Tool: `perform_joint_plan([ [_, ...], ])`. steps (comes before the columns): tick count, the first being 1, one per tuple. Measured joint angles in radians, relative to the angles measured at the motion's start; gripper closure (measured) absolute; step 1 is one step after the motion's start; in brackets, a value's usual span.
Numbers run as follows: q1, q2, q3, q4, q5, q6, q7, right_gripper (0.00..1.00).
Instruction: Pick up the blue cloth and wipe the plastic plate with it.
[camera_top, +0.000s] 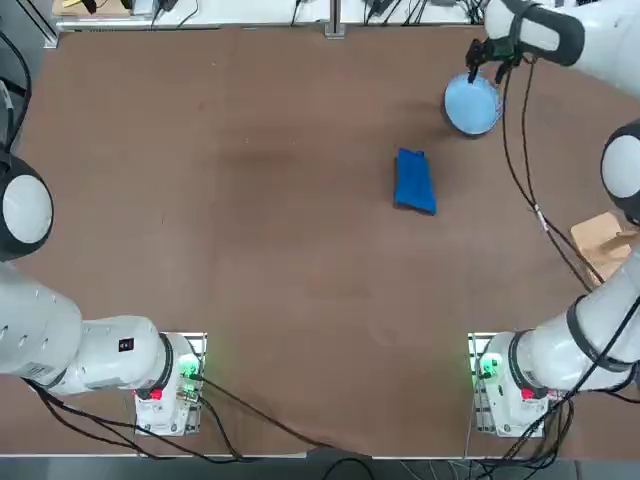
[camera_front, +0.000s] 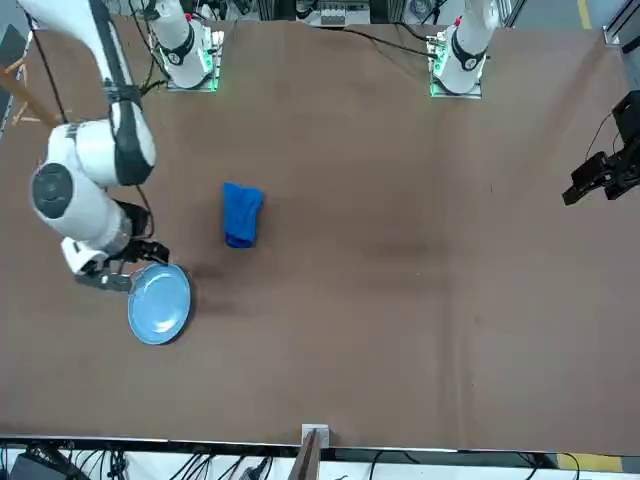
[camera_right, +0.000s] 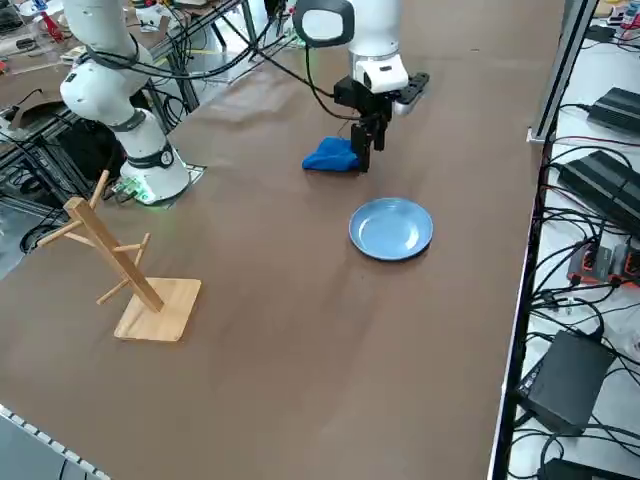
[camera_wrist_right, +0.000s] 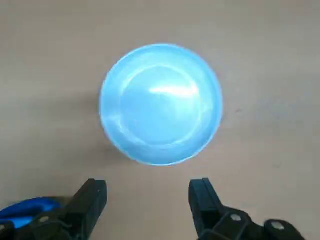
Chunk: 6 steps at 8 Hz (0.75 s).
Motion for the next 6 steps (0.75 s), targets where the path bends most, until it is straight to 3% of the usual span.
perform_joint_plan([
  [3, -0.073, -0.064, 0.043, 0.092, -0.009, -0.192, -0.041, 0.0],
  [6, -0.102, -0.223, 0.104, 0.111, -0.009, -0.292, -0.039, 0.0],
])
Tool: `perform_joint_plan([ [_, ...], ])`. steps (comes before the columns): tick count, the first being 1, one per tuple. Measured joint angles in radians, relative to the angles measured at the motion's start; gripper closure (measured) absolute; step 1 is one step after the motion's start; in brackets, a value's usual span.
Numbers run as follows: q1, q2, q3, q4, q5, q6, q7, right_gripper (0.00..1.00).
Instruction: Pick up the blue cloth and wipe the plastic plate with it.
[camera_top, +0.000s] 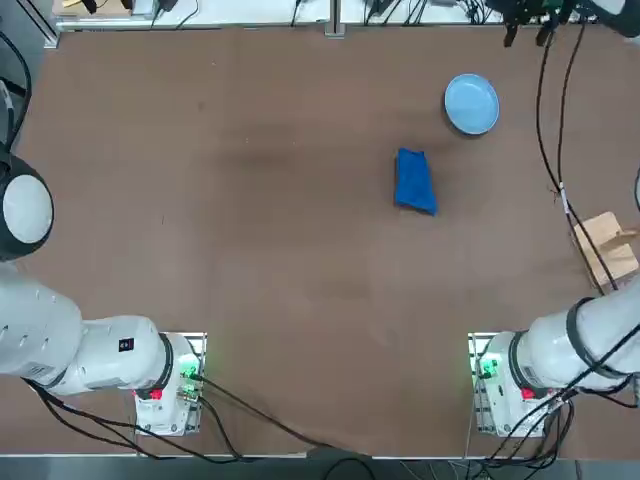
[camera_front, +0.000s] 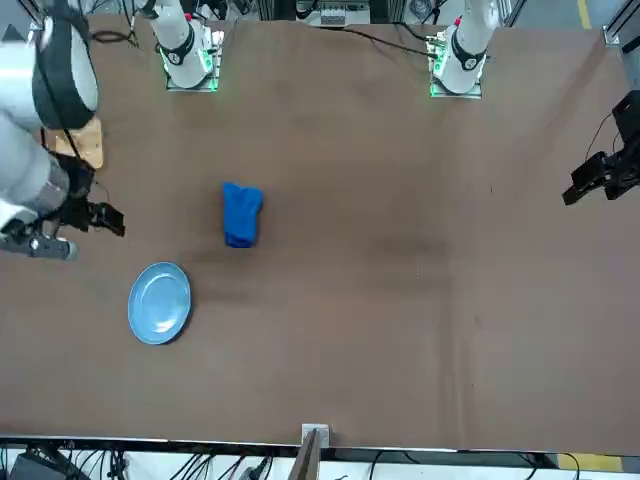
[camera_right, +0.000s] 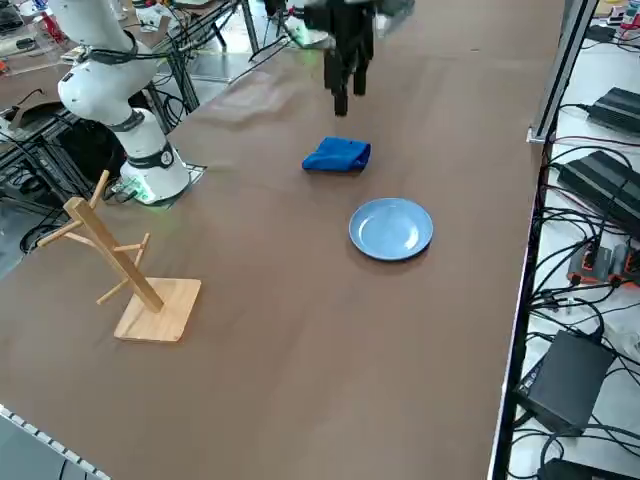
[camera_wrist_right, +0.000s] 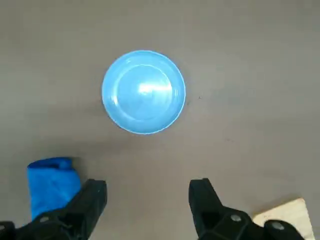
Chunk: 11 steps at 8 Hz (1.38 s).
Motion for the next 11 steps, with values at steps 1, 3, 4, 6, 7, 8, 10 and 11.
perform_joint_plan([
  [1, -0.002, -0.057, 0.002, -0.001, 0.0, -0.006, 0.001, 0.0],
  [3, -0.009, -0.129, 0.002, -0.001, 0.007, -0.046, 0.001, 0.0],
  [4, -0.01, -0.139, 0.002, 0.003, 0.009, -0.097, 0.001, 0.0],
  [6, -0.01, -0.14, 0.002, 0.023, 0.028, -0.162, 0.008, 0.0],
  [7, -0.01, -0.141, -0.003, 0.028, 0.047, -0.167, 0.015, 0.0],
  [8, -0.01, -0.143, -0.021, 0.029, 0.071, -0.168, 0.016, 0.0],
  [10, -0.011, -0.142, -0.051, 0.029, 0.094, -0.168, 0.016, 0.0],
  [11, -0.01, -0.141, -0.051, 0.029, 0.098, -0.168, 0.016, 0.0],
])
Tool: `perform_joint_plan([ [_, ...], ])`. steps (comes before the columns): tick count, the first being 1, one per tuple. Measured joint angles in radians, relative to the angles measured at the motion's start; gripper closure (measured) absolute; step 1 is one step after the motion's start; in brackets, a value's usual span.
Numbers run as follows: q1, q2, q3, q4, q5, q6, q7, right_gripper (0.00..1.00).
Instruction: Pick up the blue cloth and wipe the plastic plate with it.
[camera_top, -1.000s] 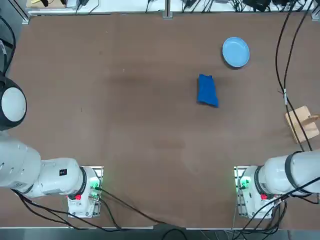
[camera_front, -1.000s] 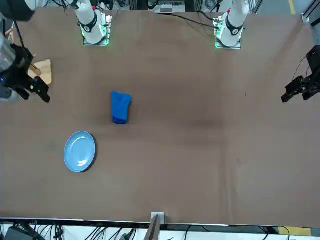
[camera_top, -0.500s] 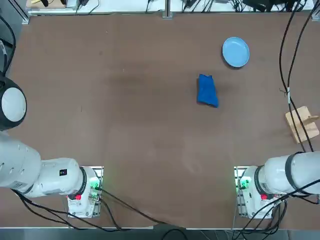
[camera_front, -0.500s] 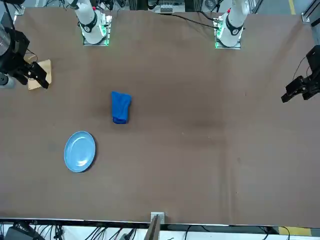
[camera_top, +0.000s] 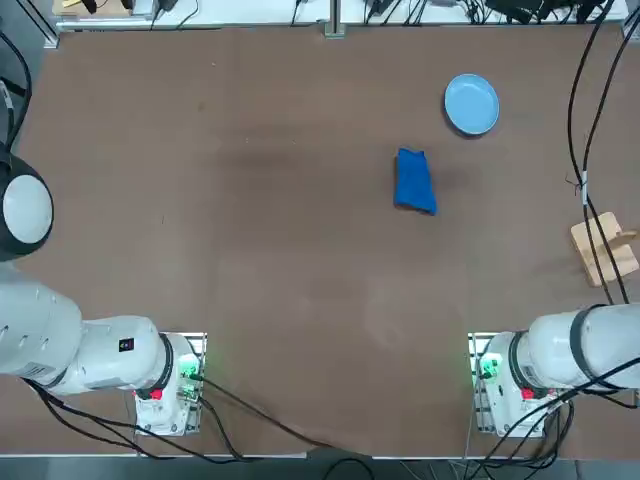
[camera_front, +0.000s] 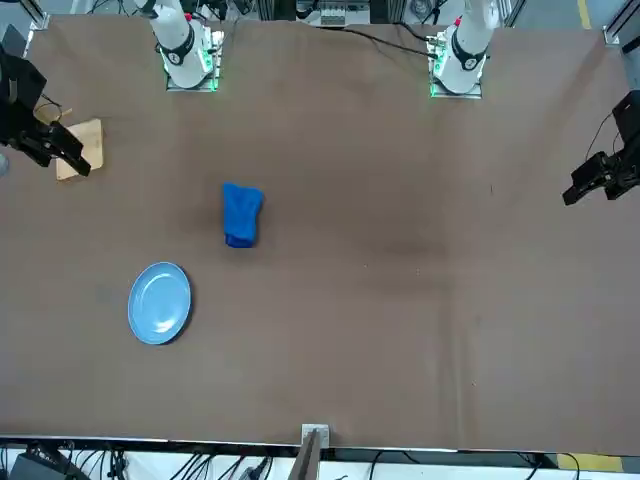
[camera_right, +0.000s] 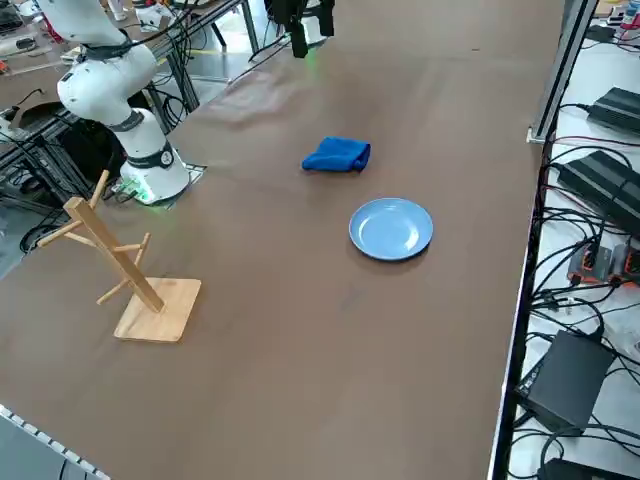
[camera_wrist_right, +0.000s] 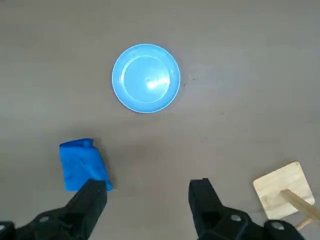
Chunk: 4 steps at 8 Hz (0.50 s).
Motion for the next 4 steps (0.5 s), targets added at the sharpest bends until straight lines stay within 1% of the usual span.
perform_joint_plan([
  [4, 0.004, 0.008, 0.002, 0.0, 0.005, 0.0, 0.001, 0.0],
])
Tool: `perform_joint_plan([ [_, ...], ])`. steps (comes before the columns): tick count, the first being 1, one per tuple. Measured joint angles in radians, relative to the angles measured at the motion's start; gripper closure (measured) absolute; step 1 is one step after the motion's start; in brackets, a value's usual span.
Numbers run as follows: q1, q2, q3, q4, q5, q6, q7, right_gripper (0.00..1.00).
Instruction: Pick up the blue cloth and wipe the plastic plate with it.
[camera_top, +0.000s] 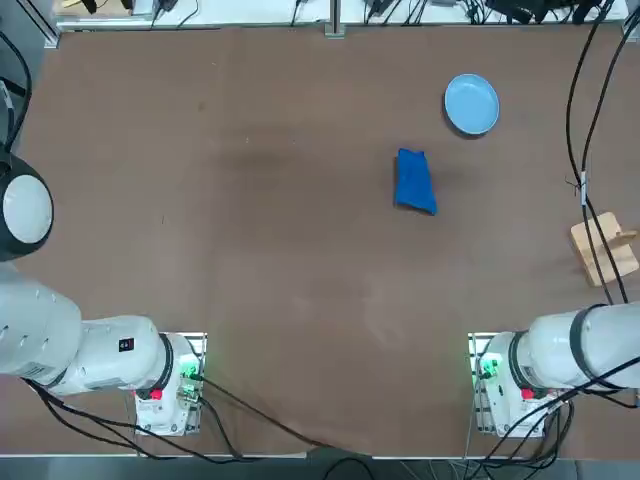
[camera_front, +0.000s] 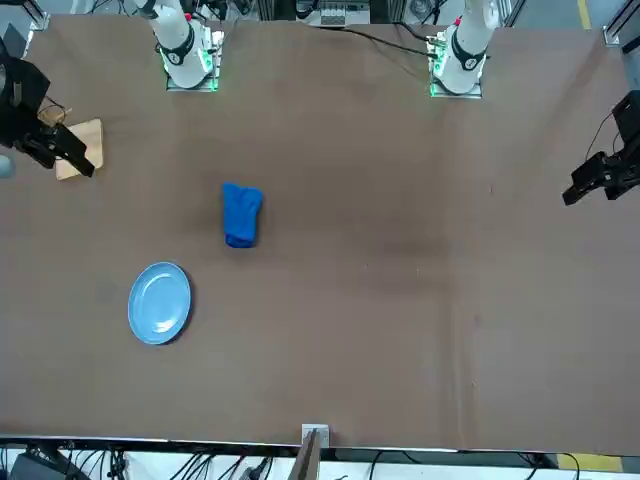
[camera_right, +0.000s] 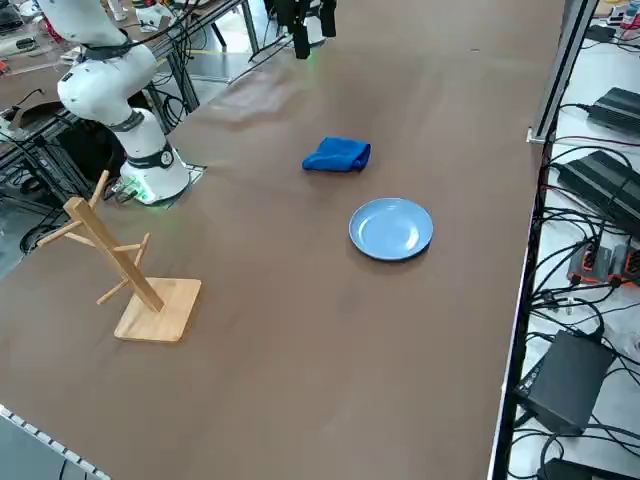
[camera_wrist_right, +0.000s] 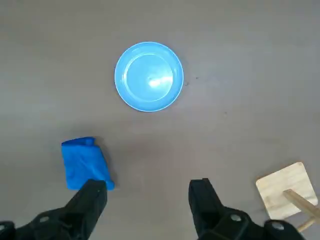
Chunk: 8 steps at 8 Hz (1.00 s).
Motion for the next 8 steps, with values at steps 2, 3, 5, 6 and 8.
perform_joint_plan([
  [2, 0.002, 0.002, 0.002, 0.0, 0.001, -0.001, 0.002, 0.0],
  [3, 0.003, 0.004, 0.003, 0.0, 0.001, -0.001, 0.006, 0.0],
  [5, 0.011, 0.014, 0.005, 0.0, 0.001, -0.002, 0.031, 0.0],
  [6, 0.014, 0.018, 0.007, 0.0, 0.001, -0.002, 0.043, 0.0],
  [8, 0.016, 0.019, 0.008, 0.001, 0.001, -0.002, 0.048, 0.0],
])
